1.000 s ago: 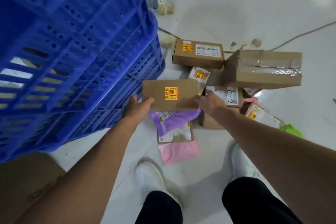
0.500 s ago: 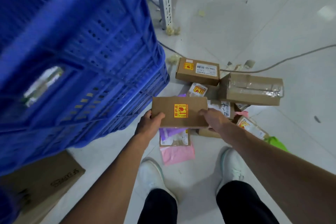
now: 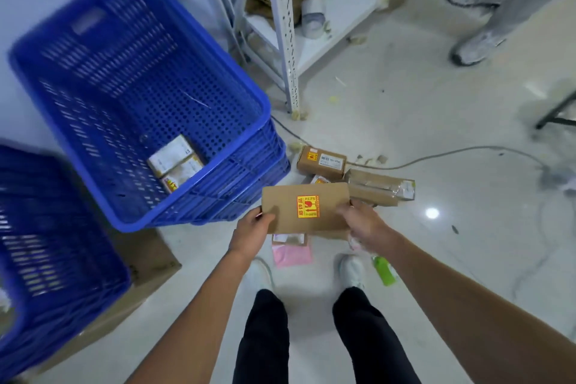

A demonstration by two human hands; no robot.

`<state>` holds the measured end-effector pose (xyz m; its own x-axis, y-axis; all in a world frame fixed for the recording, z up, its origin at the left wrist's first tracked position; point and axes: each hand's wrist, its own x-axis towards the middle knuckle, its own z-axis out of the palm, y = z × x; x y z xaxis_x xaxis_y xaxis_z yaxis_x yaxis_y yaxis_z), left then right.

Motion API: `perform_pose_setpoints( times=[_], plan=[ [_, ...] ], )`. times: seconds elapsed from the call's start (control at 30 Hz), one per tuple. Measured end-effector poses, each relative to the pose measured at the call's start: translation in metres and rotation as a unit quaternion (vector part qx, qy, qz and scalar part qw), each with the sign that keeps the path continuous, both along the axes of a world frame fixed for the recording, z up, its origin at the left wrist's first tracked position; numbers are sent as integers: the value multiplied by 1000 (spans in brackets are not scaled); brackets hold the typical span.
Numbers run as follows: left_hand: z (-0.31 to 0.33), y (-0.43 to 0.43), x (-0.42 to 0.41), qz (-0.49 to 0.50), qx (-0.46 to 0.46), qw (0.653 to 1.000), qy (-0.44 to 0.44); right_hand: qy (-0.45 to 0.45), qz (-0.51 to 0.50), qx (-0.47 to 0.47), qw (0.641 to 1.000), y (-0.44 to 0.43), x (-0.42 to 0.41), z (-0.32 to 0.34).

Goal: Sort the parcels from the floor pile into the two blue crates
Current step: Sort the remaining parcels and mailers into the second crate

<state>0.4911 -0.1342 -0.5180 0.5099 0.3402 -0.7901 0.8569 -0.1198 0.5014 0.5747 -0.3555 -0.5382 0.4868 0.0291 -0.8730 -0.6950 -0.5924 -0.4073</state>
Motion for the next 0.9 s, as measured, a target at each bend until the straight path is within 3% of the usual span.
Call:
perform_pose_setpoints(
  times=[0.2,0.37,0.77,0.9],
  plan=[
    [96,-23,-30,64,30,997,-11,-31,23,33,999,-25,-19,91],
    [157,-31,-72,199,0,979,-43,-57,68,85,992,-22,-41,179],
    [252,11,-169,313,20,937,-153,-164,203,123,958,47,-97,264],
    [275,34,-208,309,27,932,-189,-207,215,126,946,76,-135,290]
  ],
)
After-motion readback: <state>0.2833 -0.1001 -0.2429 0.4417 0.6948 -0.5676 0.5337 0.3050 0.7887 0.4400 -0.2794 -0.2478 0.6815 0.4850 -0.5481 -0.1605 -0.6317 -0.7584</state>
